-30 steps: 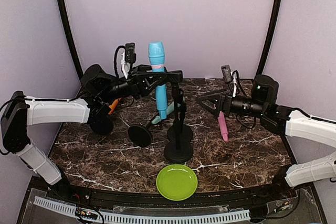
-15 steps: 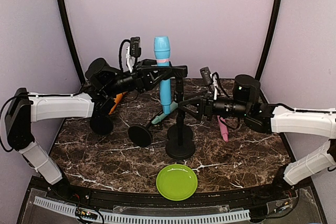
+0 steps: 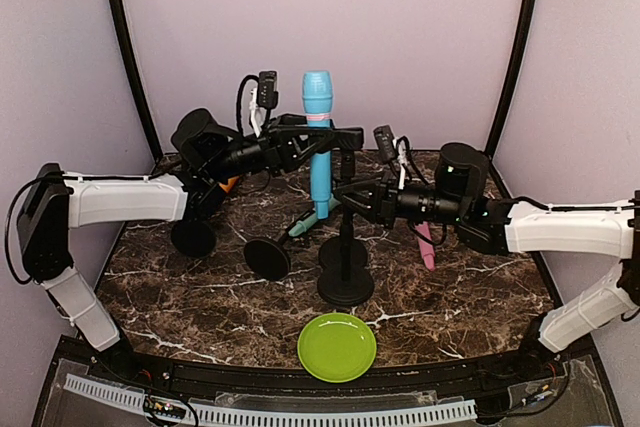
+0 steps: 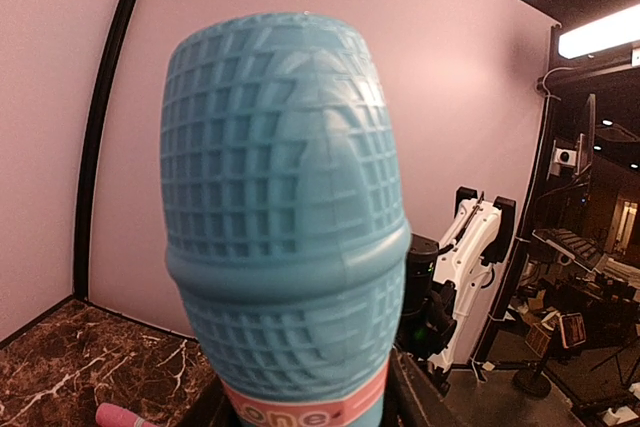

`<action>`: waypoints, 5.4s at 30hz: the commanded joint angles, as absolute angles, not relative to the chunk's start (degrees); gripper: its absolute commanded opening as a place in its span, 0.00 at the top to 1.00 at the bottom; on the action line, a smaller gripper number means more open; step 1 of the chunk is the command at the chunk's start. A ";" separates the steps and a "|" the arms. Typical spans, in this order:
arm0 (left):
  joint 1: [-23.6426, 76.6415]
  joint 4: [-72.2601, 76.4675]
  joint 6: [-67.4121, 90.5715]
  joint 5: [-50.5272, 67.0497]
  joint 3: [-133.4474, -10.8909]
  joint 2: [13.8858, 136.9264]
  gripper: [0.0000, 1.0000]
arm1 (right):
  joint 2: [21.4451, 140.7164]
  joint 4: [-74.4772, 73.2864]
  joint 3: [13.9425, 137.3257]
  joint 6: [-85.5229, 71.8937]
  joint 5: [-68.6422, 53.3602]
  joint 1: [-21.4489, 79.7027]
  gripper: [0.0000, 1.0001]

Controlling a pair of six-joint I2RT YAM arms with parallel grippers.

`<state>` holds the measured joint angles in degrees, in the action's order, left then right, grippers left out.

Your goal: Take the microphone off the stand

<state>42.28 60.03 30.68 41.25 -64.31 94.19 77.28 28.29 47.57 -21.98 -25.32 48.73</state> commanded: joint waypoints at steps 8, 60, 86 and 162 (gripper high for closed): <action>42.47 63.49 31.83 42.67 -67.94 93.60 0.98 | 74.46 34.91 45.60 -21.40 -19.70 49.31 1.00; 52.01 25.36 4.75 25.64 -63.73 90.74 0.06 | 68.59 35.72 56.34 -18.48 -1.41 49.04 1.00; 55.02 21.01 2.78 20.76 -70.65 97.89 0.66 | 68.10 40.08 54.08 -19.75 -0.61 49.04 1.00; 55.02 29.84 3.56 14.02 -69.37 94.19 0.47 | 69.00 34.56 48.16 -23.51 7.87 50.05 1.00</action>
